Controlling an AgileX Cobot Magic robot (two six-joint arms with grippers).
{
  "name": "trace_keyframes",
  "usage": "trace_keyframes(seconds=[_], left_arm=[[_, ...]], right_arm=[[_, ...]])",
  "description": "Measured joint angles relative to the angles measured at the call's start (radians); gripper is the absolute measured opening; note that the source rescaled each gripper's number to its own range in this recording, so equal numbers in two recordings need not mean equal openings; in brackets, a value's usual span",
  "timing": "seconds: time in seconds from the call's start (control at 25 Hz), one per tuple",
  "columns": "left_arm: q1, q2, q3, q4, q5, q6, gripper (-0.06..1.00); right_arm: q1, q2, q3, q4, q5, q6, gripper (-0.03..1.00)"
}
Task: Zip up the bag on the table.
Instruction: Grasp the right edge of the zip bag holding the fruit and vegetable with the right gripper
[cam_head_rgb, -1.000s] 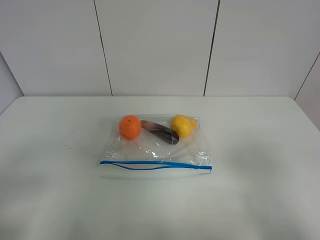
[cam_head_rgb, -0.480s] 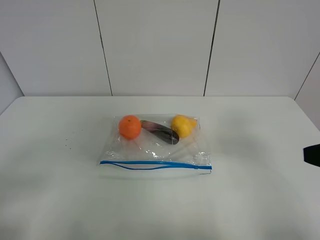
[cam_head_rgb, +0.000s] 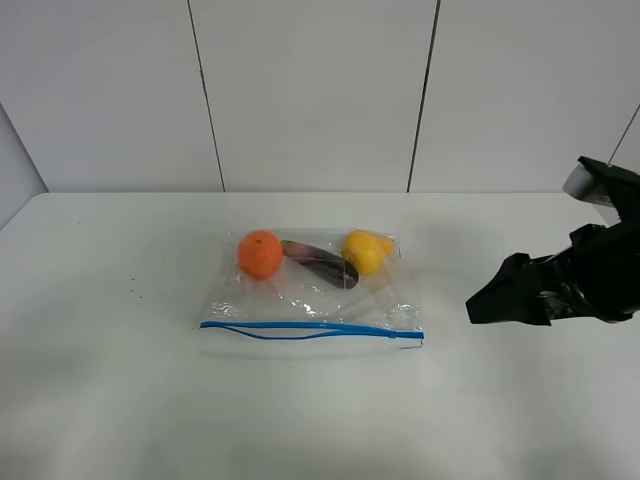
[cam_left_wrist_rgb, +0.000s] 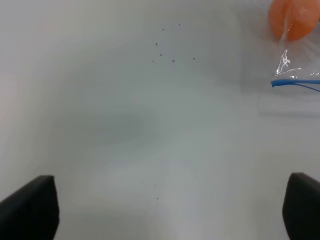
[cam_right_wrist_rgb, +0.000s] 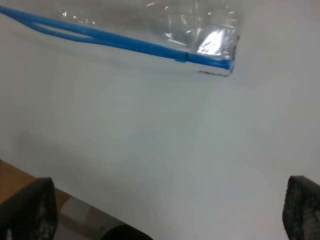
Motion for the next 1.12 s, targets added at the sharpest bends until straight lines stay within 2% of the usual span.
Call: trace_keyframes(seconds=[0.16,0.24,0.4,0.48,0.64,0.8,0.92,1.12], left_arm=[[0.0,0.0,0.0,0.001,0.0,0.0,1.0],[0.0,0.0,0.0,0.001,0.0,0.0,1.0],[0.0,0.0,0.0,0.001,0.0,0.0,1.0],[0.0,0.0,0.0,0.001,0.0,0.0,1.0],[0.0,0.0,0.0,0.001,0.0,0.0,1.0],[0.0,0.0,0.0,0.001,0.0,0.0,1.0],[0.0,0.0,0.0,0.001,0.0,0.0,1.0],[0.0,0.0,0.0,0.001,0.0,0.0,1.0]], right_arm=[[-0.155,0.151,0.0,0.177,0.037,-0.216,1.0],[-0.25,0.244,0.0,0.314,0.08,-0.353,1.0],[-0.381,0.459,-0.004,0.548,0.236,-0.606,1.0],[-0.405,0.565,-0.005,0.589,0.283,-0.688,1.0],[-0.407,0.728,-0.006,0.624,0.285,-0.781,1.0],[-0.405,0.757,-0.006,0.706,0.29,-0.876,1.0],[-0.405,0.757,-0.006,0.761,0.297,-0.872,1.0],[-0.405,0.758,-0.006,0.748,0.295,-0.877,1.0]])
